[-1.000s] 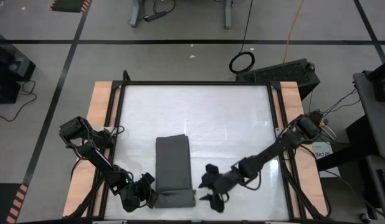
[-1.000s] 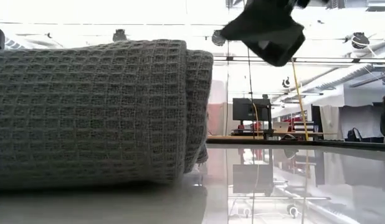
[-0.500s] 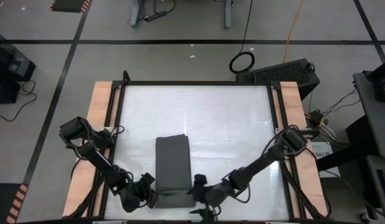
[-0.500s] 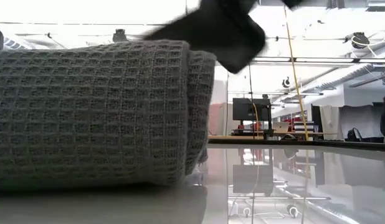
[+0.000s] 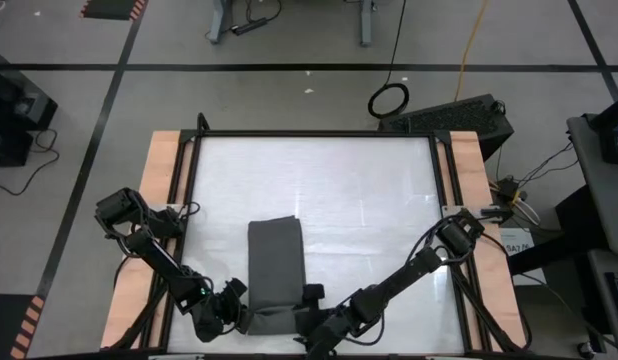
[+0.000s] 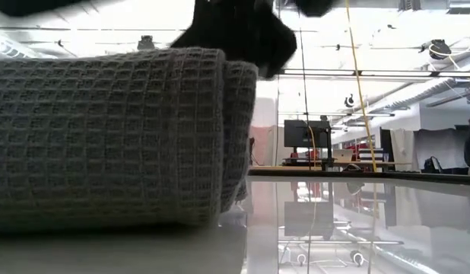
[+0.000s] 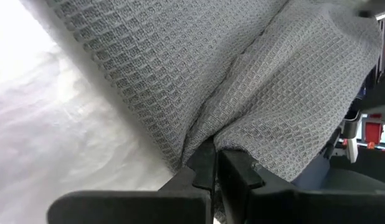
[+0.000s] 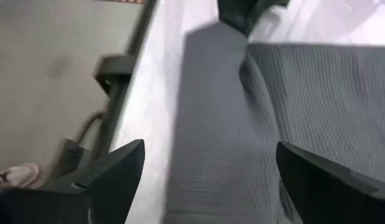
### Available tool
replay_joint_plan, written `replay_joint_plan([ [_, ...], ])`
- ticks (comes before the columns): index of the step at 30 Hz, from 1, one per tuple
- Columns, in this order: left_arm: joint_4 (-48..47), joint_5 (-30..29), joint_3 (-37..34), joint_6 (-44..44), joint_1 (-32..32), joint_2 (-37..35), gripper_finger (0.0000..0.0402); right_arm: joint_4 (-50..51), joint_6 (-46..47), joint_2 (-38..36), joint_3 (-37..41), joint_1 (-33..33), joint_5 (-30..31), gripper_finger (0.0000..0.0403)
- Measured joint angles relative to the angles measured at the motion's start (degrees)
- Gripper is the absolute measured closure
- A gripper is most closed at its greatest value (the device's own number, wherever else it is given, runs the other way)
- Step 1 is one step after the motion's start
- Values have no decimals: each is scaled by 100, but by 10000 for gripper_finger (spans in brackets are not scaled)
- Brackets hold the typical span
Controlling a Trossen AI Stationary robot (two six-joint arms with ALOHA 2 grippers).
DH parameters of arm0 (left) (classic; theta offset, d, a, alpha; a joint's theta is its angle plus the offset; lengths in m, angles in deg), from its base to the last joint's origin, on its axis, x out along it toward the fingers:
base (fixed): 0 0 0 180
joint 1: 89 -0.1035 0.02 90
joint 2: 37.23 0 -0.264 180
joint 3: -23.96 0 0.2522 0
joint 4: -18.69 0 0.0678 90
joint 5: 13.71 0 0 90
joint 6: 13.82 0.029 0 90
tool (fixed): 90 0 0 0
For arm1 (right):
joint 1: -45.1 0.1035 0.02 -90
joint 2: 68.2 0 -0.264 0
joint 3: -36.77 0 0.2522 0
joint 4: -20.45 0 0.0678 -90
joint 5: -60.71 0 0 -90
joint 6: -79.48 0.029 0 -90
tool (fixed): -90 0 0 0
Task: Roll towel into tight, uniform cylinder
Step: Roll the gray towel
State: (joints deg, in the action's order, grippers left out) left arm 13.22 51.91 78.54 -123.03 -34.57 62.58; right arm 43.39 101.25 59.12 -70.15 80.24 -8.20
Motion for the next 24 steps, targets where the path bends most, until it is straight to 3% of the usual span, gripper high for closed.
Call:
replay_joint_plan([
  [10, -22, 17, 0, 0, 2, 0, 387, 146, 200, 28, -117, 184, -39, 51],
  [24, -33, 15, 2, 2, 2, 0, 387, 295, 307, 310, -115, -162, -216, 51],
])
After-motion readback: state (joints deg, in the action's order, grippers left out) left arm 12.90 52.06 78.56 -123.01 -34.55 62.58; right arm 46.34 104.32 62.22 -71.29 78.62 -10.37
